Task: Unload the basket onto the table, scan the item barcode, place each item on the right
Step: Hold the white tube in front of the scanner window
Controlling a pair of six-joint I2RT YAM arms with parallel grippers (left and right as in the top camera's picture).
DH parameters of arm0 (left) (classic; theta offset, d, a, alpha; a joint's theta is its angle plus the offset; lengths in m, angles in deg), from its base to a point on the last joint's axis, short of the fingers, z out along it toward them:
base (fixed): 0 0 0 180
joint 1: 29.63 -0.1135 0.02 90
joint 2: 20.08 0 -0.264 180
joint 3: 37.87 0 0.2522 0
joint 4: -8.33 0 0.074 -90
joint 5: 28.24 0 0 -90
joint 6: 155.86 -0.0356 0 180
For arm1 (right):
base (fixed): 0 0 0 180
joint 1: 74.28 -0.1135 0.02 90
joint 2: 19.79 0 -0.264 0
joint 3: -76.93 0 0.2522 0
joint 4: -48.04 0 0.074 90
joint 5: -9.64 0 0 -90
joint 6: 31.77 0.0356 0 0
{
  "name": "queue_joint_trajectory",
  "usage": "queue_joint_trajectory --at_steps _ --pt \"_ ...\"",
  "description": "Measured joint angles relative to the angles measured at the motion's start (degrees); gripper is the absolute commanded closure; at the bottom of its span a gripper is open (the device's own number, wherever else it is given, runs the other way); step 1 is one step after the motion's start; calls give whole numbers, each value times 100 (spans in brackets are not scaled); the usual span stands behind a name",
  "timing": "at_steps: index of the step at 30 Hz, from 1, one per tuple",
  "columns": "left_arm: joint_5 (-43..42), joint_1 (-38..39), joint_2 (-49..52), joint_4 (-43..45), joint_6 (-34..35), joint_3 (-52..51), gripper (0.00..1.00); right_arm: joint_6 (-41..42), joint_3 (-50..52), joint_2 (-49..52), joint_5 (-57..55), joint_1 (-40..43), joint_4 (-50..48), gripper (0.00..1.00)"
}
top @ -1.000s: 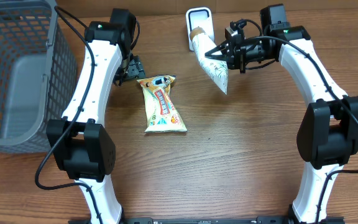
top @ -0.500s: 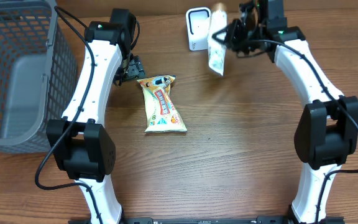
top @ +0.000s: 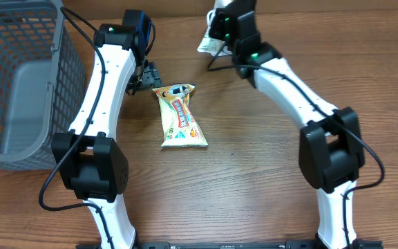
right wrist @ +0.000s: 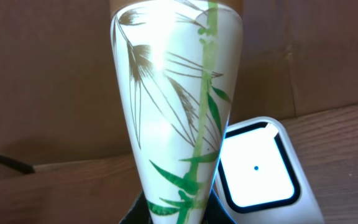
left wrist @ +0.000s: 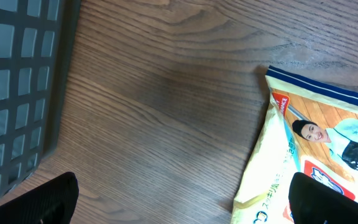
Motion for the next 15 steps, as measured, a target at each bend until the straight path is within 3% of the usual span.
queue_joint_trajectory --at_steps 15 --pt "0 0 0 -2 0 0 0 -42 0 772 -675 254 -673 96"
